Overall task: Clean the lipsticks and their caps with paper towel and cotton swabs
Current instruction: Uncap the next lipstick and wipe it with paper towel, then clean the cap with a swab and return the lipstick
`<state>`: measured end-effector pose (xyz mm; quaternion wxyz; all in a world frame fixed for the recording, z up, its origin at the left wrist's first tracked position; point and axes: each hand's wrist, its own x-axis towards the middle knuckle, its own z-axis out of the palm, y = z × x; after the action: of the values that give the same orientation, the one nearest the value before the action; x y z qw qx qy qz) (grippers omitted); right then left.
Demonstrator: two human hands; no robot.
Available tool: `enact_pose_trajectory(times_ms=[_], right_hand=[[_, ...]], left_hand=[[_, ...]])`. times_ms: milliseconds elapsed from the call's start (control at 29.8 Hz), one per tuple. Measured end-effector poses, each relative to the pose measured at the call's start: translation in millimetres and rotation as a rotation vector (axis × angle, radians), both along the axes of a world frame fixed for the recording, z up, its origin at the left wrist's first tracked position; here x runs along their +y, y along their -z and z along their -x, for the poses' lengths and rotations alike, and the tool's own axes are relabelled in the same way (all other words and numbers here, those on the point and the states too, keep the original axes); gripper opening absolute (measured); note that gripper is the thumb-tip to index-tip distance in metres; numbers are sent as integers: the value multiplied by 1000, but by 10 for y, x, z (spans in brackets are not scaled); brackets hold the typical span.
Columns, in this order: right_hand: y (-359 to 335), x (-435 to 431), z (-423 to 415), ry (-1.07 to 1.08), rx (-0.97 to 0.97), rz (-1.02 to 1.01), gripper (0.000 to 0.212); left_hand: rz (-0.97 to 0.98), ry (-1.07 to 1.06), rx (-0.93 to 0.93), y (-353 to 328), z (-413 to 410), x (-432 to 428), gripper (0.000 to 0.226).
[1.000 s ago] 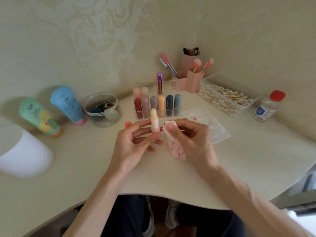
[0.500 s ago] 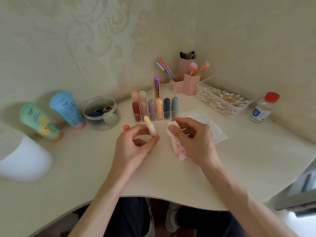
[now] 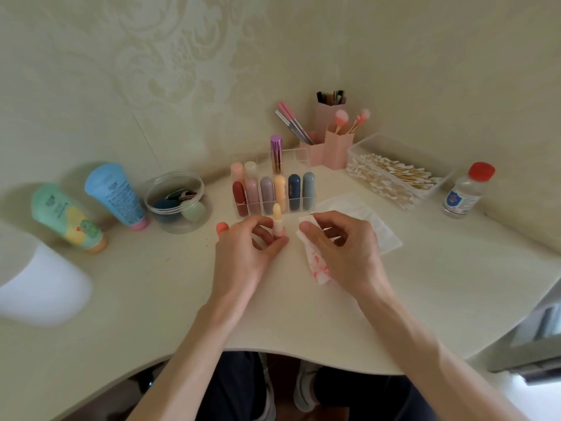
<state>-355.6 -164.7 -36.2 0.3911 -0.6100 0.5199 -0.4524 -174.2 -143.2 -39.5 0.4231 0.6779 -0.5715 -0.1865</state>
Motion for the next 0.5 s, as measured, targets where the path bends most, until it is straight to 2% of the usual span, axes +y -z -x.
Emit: enact_pose_trajectory(times_ms=[168, 503], right_hand=[[-7, 2, -7, -3, 17, 16, 4], [-6, 5, -15, 1, 36, 15, 7]], left_hand=[[-9, -12, -62, 9, 2, -24, 16], [-26, 0, -48, -7, 11, -9, 14]])
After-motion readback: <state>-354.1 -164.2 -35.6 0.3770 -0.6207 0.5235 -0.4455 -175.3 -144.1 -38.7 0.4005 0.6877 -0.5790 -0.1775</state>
